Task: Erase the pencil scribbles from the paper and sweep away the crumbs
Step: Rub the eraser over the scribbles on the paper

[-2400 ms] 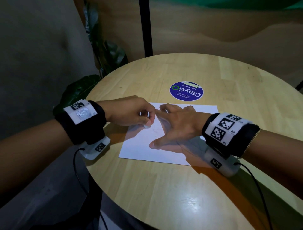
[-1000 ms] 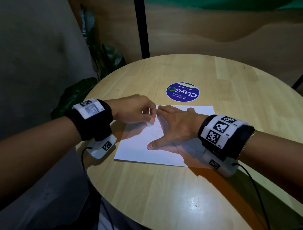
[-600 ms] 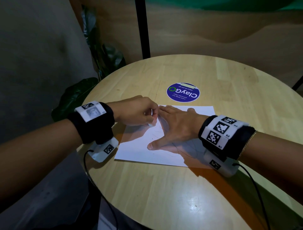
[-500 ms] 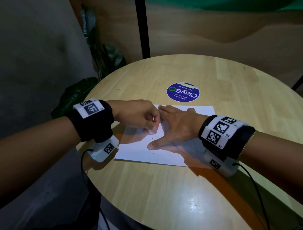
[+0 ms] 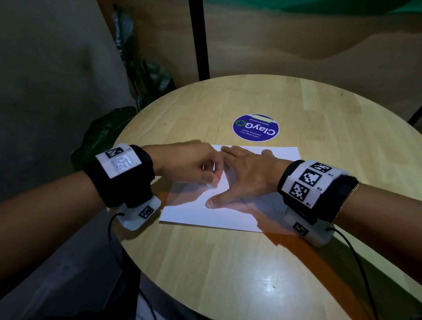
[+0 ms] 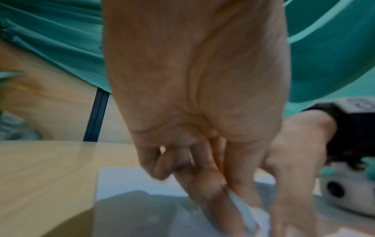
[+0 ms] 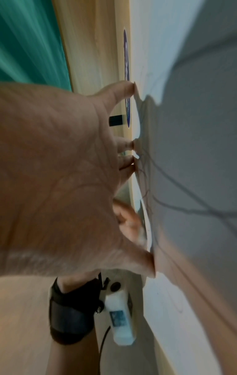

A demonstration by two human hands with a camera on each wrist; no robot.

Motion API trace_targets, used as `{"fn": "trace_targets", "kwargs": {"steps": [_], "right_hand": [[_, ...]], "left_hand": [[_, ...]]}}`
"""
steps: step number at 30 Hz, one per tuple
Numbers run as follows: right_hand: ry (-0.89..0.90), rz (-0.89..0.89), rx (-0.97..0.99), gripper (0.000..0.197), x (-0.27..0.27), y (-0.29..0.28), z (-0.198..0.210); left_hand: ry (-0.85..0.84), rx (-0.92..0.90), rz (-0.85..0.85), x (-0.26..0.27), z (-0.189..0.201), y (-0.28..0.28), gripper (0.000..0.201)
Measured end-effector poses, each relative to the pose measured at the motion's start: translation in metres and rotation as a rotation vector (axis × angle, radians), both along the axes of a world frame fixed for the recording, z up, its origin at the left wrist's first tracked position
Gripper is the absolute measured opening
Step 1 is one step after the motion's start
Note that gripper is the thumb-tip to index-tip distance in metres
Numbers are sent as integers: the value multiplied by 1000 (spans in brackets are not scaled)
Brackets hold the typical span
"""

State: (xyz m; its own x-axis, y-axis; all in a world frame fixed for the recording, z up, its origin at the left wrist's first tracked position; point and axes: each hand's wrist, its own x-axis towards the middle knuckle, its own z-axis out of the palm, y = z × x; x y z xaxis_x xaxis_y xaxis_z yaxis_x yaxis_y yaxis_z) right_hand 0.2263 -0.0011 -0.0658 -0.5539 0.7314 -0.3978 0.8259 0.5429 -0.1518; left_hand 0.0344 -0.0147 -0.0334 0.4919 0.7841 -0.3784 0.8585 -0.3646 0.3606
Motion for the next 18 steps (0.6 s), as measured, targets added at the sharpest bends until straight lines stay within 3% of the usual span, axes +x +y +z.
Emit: {"fn": "trace_targets", "kwargs": {"steps": [2,6,11,15,18], "right_hand": [[-16,4,9,132,1,-2,4],[-2,1,11,136,1,-1,1],[-15,9,-14,127,0,-4,4],[-40,29,-27,111,0,-1,18],[-37,51,-79,120,1,3,23]], "left_hand": [[-8,-137,-22,3,3,-4,6],[73,186,58,-6,4,8,6],[-15,-92,12,-1,2,-3,4],[104,184,134,-15,5,11,7],[28,77,203,-15,4,9,5]]}}
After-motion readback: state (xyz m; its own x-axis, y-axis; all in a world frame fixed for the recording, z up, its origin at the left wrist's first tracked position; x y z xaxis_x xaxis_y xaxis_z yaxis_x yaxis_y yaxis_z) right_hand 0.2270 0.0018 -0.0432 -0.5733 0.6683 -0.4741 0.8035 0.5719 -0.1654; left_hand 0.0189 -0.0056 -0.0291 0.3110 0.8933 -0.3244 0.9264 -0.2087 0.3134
